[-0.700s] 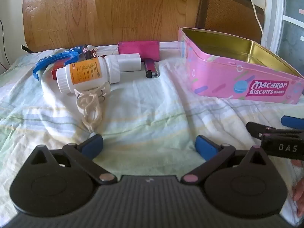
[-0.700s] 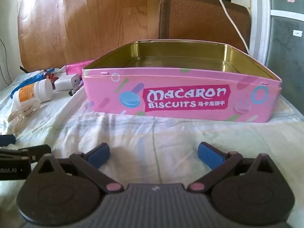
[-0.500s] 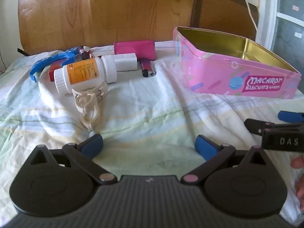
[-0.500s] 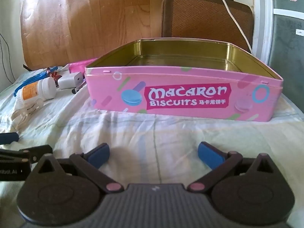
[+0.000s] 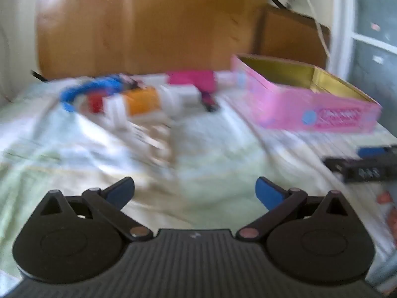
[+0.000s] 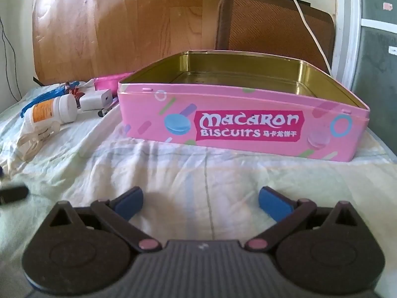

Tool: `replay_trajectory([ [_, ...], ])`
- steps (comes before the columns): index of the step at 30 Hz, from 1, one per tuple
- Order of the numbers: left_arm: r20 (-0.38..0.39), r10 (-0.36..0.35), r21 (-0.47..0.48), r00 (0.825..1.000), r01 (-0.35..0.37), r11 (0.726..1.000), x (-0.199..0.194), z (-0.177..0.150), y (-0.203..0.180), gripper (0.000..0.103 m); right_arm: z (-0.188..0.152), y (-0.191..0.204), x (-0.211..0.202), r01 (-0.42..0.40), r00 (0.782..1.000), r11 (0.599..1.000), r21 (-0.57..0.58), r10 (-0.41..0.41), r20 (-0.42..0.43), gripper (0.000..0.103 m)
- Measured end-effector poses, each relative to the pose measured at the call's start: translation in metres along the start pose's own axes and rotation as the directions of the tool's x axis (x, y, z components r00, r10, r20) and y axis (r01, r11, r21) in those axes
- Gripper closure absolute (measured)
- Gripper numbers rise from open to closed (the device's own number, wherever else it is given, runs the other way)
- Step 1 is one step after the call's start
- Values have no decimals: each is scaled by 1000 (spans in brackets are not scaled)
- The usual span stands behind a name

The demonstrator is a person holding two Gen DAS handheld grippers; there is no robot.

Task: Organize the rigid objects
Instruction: 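Move the right tool toward the white clothespin on the sheet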

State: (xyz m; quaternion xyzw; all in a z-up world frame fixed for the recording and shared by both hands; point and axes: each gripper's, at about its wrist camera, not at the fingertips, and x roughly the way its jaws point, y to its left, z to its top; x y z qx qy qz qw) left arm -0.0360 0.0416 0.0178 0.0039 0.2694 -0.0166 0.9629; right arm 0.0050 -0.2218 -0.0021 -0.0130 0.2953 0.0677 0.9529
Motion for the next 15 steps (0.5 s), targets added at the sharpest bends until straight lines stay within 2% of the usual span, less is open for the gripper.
replay_trajectory([
  [4,55,109,-64,993,-105,992,3,9,31,0,1,7,-3,-19,999,999,-41,20,27,0],
  [8,40,176,-124,984,-170,978,19,16,63,0,7,19,-15,-87,991,992,-93,96,94,1],
  [10,20,183,-189,983,-176,966,24,16,80,0,11,41,-20,-127,981,981,-146,145,125,11],
  [13,13,154,-307,988,-143,941,27,10,101,0,21,77,-19,-193,966,955,-227,226,129,26],
  [15,31,130,-378,991,-109,919,24,4,110,7,27,100,-15,-260,950,928,-267,296,103,35],
])
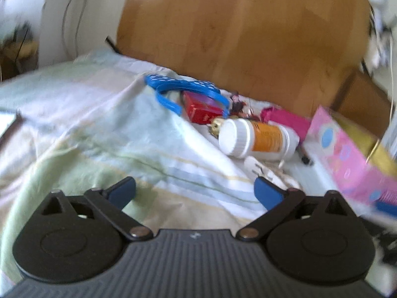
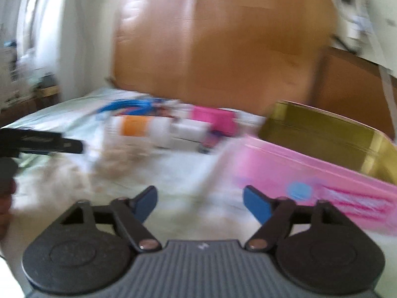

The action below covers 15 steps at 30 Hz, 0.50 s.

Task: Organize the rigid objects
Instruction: 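Move the right tool toward the white clothespin on the sheet, then close the right tool on the white clothespin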

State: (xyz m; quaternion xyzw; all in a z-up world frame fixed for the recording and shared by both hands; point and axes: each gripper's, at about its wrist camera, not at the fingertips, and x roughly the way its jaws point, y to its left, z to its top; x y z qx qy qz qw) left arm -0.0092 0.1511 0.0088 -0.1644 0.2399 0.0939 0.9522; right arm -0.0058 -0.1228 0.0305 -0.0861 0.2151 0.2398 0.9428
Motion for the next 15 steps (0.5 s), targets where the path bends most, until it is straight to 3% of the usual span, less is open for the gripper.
replay_trajectory([
  [3,37,-26,-64,999,28,998,-7,-4,9,8,14,28,19,-105,994,994,-43,104,-30,44],
  [6,43,-43,-75,998,47,996,-8,-3,13,13,22,47,38,-144,988,988,-54,141,-59,45],
  [12,57,-67,-20,996,68,997,-12,-5,10,14,38,44,70,-228,967,968,108,237,-91,47],
  [14,65,-77,-2,995,77,997,-14,-5,9,14,37,41,78,-229,963,963,142,246,-114,54],
  [15,69,-82,5,994,82,997,-14,-5,8,15,35,40,80,-235,959,960,154,254,-122,64],
])
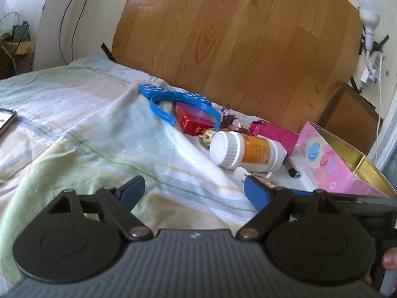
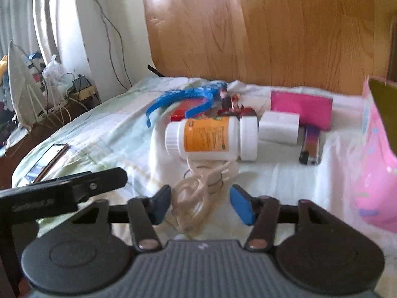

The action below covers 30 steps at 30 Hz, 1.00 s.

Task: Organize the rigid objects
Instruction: 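Close the right tool on the white clothespin, then carry the clothespin over the pink tin and open the right tool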

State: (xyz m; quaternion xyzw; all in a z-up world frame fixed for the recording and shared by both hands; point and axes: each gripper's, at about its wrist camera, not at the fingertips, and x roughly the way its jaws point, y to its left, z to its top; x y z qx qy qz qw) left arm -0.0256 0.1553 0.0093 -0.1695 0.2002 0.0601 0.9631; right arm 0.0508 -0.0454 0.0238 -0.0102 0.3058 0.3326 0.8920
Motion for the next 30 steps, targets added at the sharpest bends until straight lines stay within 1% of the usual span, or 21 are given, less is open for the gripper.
replay_trajectory([
  [1,0,-2,9,1000,2,1000,1,1,-1,17,-1,-1,4,-6,1000,1000,3,6,-10,70],
  [5,-12,0,45,1000,0,999,3,0,-5,25,-2,-5,-3,-3,1000,1000,9,3,20,72],
  [6,-14,-2,47,1000,3,999,4,0,-4,26,-2,-11,-9,-17,1000,1000,26,16,21,74],
  [8,-25,-7,47,1000,9,999,6,0,-4,26,-5,-28,-21,-58,998,992,109,57,10,74],
  [10,-44,-17,49,999,20,999,9,0,-4,27,-16,-50,-38,-96,995,972,212,96,12,74],
  [11,-53,-24,53,998,26,998,10,0,-6,27,-23,-59,-48,-89,996,965,247,89,15,74],
  [13,-72,-56,73,996,61,995,12,0,-9,27,-37,-72,-69,-56,998,960,275,50,28,74],
  [14,-75,-77,86,994,84,993,11,-1,-13,27,-45,-77,-81,-30,999,962,271,20,39,74],
  [16,-93,-155,96,983,164,982,10,-3,-26,26,-59,-79,-103,54,996,972,228,-68,55,74],
  [17,-116,-207,88,972,217,972,11,-4,-35,26,-63,-79,-112,93,992,974,206,-108,60,74],
  [18,-146,-266,84,953,280,956,14,-5,-49,26,-68,-80,-121,132,987,973,188,-147,68,74],
  [19,-169,-306,88,937,323,942,16,-6,-61,26,-72,-80,-129,166,980,970,176,-182,79,74],
  [21,-224,-381,117,897,413,903,20,-11,-92,26,-76,-81,-139,232,965,962,142,-246,95,74],
  [22,-256,-418,132,872,460,878,23,-14,-110,26,-78,-81,-141,252,959,959,129,-265,99,74],
  [24,-325,-464,128,824,525,842,31,-18,-138,26,-83,-85,-144,267,956,956,124,-279,94,72],
  [25,-371,-484,106,793,554,826,38,-19,-152,27,-86,-87,-145,263,958,956,127,-275,85,71],
  [27,-440,-503,60,744,583,810,50,-23,-170,28,-92,-90,-145,261,960,956,133,-272,71,64],
  [28,-464,-509,39,725,591,806,54,-25,-174,31,-95,-94,-146,259,960,957,134,-270,74,64],
  [30,-514,-502,-1,695,585,811,67,-30,-184,33,-95,-94,-145,255,961,958,127,-266,77,63],
])
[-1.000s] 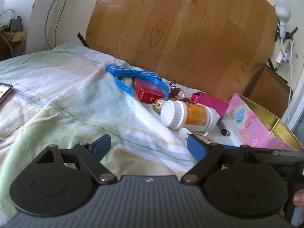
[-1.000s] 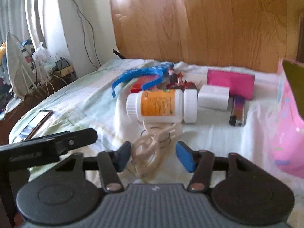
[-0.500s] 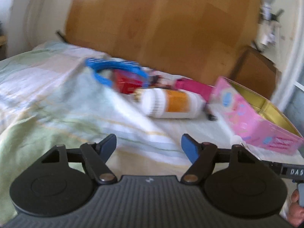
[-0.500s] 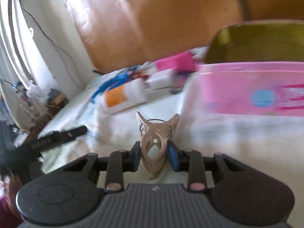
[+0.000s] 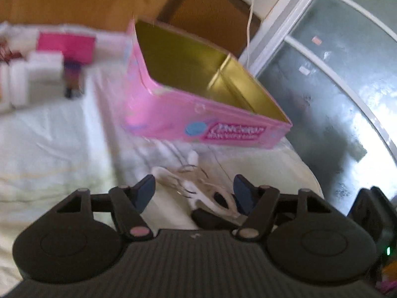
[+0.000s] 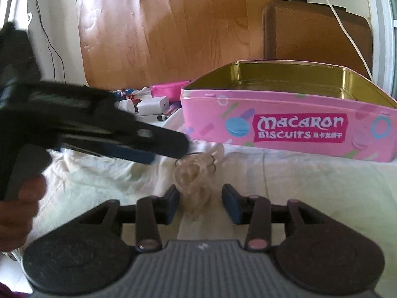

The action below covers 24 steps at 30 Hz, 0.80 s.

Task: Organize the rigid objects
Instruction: 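Carry the clothespin over the pink tin and open the right tool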

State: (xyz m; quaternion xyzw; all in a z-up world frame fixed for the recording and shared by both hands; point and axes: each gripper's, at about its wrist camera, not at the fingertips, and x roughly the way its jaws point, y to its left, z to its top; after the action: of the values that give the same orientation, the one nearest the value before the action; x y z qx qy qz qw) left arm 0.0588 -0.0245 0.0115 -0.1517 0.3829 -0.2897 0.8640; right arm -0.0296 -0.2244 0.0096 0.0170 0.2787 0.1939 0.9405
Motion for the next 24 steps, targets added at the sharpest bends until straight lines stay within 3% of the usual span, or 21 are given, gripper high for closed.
replay_trajectory([
  [3,-20,-3,-33,1000,2,999,15,-1,-5,38,-3,3,2,0,1000,999,-36,0,3,63],
  [4,-31,-5,-17,1000,5,1000,19,1,-8,48,-4,6,3,5,1000,998,-60,-4,9,73],
  [7,-46,-30,-7,999,29,1000,18,-3,-18,59,-10,13,-3,5,999,995,-98,-1,42,74],
  [10,15,-30,55,999,29,998,2,4,-36,59,-9,17,-19,6,991,993,-115,9,131,74],
  [14,92,-46,152,995,32,988,-11,24,-58,59,5,18,-35,70,965,987,-148,-29,260,74],
  [18,131,-59,214,990,30,976,10,58,-70,59,30,1,-28,140,940,981,-133,-90,330,74],
  [24,175,-33,271,984,-16,962,60,91,-93,59,61,-39,3,212,924,975,-67,-177,339,74],
])
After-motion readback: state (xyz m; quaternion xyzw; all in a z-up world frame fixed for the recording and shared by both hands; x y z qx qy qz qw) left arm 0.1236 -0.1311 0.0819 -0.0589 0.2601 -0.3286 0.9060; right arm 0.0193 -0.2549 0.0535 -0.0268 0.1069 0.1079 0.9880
